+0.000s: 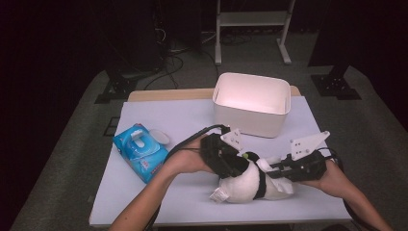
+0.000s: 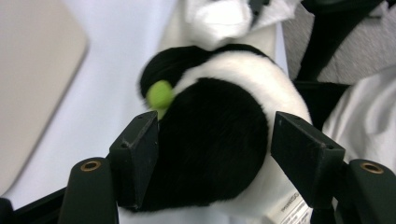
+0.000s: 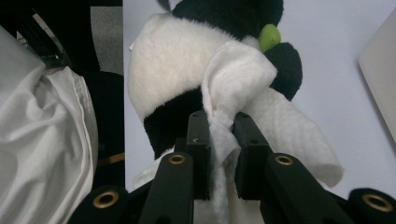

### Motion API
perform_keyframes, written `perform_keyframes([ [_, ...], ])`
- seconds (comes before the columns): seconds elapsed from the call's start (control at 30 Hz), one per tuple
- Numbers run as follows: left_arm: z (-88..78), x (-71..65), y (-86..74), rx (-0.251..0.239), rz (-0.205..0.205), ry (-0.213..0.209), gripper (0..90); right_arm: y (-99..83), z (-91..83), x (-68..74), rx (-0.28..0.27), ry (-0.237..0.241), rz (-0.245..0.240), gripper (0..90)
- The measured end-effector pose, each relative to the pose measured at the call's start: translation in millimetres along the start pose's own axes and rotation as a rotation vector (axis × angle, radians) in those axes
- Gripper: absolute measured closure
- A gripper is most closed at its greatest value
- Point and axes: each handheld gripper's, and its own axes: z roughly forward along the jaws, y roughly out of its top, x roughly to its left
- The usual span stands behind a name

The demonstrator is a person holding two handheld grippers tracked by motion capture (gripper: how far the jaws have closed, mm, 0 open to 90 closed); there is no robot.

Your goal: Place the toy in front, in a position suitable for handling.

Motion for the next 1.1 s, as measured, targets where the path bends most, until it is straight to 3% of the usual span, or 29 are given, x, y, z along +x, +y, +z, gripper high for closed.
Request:
perform_keyframes([
  [0.1,-3.1,-0.3,-6.8,-0.008,-0.024,0.004,30.5,-1.2,-0.3,1.4,0.000,0.008,0.000,78.0],
  [0.2,8.2,-2.1,-10.7,0.018,-0.026,-0.005,30.8,2.0,0.1,4.4,0.009,0.012,-0.006,78.0],
  [0.27,14.0,-3.7,-11.5,0.003,-0.039,-0.024,31.4,6.3,0.8,6.0,0.014,0.011,-0.026,77.9],
  [0.4,14.3,-8.4,-11.2,0.010,-0.020,-0.017,32.4,13.9,9.5,8.4,0.029,0.027,-0.050,78.0],
  [0.57,14.1,-11.8,-13.4,0.008,-0.015,-0.007,32.8,10.4,-0.1,7.2,0.025,0.013,-0.044,78.0],
  [0.7,14.2,-13.5,-14.1,0.007,-0.011,-0.005,32.8,-1.5,-17.9,8.0,0.015,-0.029,-0.020,77.9],
  [0.83,14.3,-15.1,-14.4,0.002,-0.012,-0.003,32.7,-22.3,-38.9,5.1,0.010,-0.074,0.047,77.9],
  [0.93,15.8,-16.1,-13.3,-0.003,-0.007,-0.006,32.6,-39.8,-48.3,2.7,-0.017,-0.079,0.103,77.9],
  [1.1,15.9,-16.5,-13.7,-0.006,-0.009,-0.004,32.4,-55.4,-56.3,-0.4,-0.020,-0.107,0.140,77.8],
])
